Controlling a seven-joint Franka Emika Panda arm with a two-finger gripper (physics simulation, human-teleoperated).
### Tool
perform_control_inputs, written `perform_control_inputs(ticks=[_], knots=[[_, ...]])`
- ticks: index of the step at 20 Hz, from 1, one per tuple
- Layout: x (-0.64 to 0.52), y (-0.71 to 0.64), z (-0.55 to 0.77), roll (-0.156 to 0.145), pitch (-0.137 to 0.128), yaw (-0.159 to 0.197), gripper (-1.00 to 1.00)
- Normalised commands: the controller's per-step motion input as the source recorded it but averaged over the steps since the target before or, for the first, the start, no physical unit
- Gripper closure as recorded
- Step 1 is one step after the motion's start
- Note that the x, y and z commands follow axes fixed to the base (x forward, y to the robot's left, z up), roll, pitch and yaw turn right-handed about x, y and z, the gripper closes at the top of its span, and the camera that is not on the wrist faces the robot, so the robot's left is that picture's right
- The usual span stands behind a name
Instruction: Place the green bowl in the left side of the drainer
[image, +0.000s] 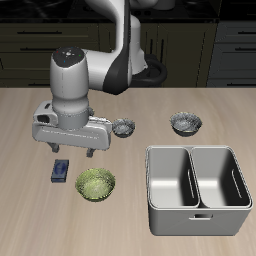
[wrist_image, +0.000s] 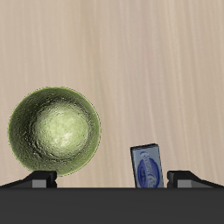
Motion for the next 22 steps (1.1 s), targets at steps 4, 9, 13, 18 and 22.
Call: perform_control_inputs(ticks=[4, 9, 13, 18, 22], knots=[[0.01, 0.03, -0.24, -0.006, 0.017, 0.012, -1.0], [0.01, -0.03, -0.19, -0.005, 0.006, -0.01, -1.0], [0.1, 0.03, -0.32, -0.008, 0.021, -0.022, -1.0], [0.11, 0.14, -0.26, 0.005, 0.019, -0.001, -1.0], [0.1, 0.19, -0.23, 0.018, 0.023, 0.007, -1.0]])
